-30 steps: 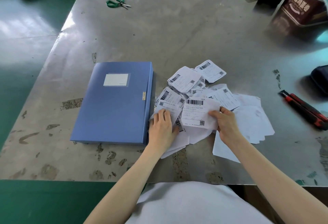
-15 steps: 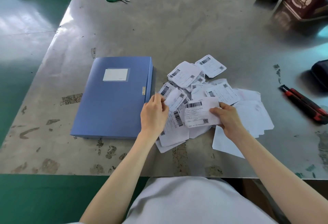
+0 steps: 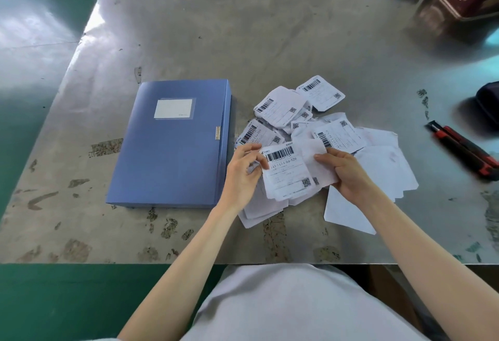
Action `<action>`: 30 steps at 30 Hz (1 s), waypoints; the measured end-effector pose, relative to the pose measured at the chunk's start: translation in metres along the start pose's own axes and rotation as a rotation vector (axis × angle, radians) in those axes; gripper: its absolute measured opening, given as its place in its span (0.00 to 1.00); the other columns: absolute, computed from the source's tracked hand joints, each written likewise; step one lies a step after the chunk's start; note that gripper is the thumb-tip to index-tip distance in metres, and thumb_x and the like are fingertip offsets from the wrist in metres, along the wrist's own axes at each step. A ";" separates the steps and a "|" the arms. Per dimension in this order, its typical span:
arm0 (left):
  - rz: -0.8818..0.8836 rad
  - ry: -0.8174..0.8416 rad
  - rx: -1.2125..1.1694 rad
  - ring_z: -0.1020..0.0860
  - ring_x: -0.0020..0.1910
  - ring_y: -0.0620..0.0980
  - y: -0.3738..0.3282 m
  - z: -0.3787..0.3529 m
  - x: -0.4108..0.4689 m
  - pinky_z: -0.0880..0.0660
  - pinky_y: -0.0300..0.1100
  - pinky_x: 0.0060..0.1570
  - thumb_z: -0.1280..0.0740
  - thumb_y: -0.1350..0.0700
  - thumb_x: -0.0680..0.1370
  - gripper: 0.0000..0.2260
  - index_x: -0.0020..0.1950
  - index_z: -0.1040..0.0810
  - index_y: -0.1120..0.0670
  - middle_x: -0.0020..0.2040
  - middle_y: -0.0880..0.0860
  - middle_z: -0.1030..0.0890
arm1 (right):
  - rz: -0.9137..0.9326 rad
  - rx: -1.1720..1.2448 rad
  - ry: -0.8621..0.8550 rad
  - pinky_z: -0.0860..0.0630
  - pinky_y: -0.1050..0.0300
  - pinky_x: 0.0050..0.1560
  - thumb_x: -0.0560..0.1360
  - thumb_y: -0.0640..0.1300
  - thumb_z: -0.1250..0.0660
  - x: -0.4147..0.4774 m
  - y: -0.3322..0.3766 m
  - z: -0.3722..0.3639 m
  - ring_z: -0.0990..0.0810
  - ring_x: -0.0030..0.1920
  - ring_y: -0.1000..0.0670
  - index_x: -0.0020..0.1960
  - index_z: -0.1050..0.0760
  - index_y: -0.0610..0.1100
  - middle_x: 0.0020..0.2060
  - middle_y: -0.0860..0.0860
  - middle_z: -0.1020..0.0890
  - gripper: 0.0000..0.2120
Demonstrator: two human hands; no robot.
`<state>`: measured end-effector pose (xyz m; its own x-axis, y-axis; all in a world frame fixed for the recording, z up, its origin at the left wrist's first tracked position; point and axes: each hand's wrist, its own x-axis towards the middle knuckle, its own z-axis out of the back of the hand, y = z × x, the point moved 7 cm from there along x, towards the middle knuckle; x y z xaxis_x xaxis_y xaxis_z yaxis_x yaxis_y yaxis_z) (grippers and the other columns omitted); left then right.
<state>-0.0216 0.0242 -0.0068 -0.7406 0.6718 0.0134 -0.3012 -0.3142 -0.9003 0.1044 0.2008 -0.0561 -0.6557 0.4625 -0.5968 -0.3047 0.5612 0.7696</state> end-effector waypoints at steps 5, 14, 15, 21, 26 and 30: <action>0.049 0.049 0.039 0.27 0.58 0.45 0.005 -0.013 0.006 0.26 0.36 0.55 0.35 0.72 0.75 0.14 0.38 0.25 0.54 0.59 0.52 0.27 | 0.045 0.049 0.064 0.18 0.59 0.35 0.73 0.37 0.30 -0.004 -0.004 -0.010 0.15 0.39 0.50 0.49 0.19 0.41 0.43 0.47 0.14 0.06; 0.064 0.036 0.215 0.30 0.62 0.47 0.015 -0.025 0.017 0.32 0.40 0.59 0.37 0.68 0.76 0.14 0.60 0.28 0.57 0.64 0.52 0.30 | 0.069 0.020 -0.014 0.17 0.51 0.44 0.67 0.26 0.29 -0.003 -0.018 -0.002 0.15 0.46 0.45 0.50 0.21 0.37 0.47 0.44 0.15 0.14; 0.090 0.028 0.254 0.31 0.64 0.50 0.019 -0.025 0.021 0.32 0.43 0.61 0.36 0.66 0.76 0.16 0.63 0.31 0.57 0.66 0.53 0.32 | 0.068 0.022 -0.020 0.17 0.51 0.43 0.67 0.26 0.29 -0.003 -0.018 0.000 0.15 0.46 0.45 0.51 0.21 0.37 0.48 0.44 0.15 0.15; 0.322 0.071 0.379 0.54 0.76 0.62 0.045 -0.025 0.051 0.51 0.58 0.73 0.30 0.50 0.76 0.38 0.77 0.50 0.58 0.77 0.62 0.53 | 0.065 0.023 -0.052 0.17 0.51 0.44 0.67 0.26 0.30 -0.002 -0.017 0.008 0.16 0.48 0.44 0.55 0.23 0.37 0.50 0.44 0.16 0.18; 0.350 0.140 0.440 0.50 0.76 0.62 0.055 -0.024 0.071 0.48 0.58 0.72 0.27 0.48 0.72 0.43 0.76 0.51 0.58 0.76 0.63 0.48 | 0.064 0.015 -0.079 0.17 0.50 0.46 0.67 0.26 0.30 -0.002 -0.015 0.014 0.16 0.48 0.44 0.53 0.22 0.38 0.49 0.44 0.16 0.16; 0.271 0.102 0.481 0.37 0.68 0.61 0.052 -0.020 0.076 0.38 0.54 0.67 0.23 0.54 0.69 0.40 0.72 0.44 0.59 0.68 0.61 0.39 | 0.062 0.019 -0.104 0.17 0.49 0.46 0.67 0.26 0.30 -0.001 -0.015 0.018 0.16 0.47 0.45 0.51 0.23 0.38 0.48 0.45 0.15 0.15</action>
<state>-0.0817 0.0726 -0.0608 -0.7749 0.5786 -0.2545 -0.3663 -0.7391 -0.5653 0.1221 0.2042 -0.0712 -0.5972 0.5651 -0.5692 -0.2520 0.5416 0.8020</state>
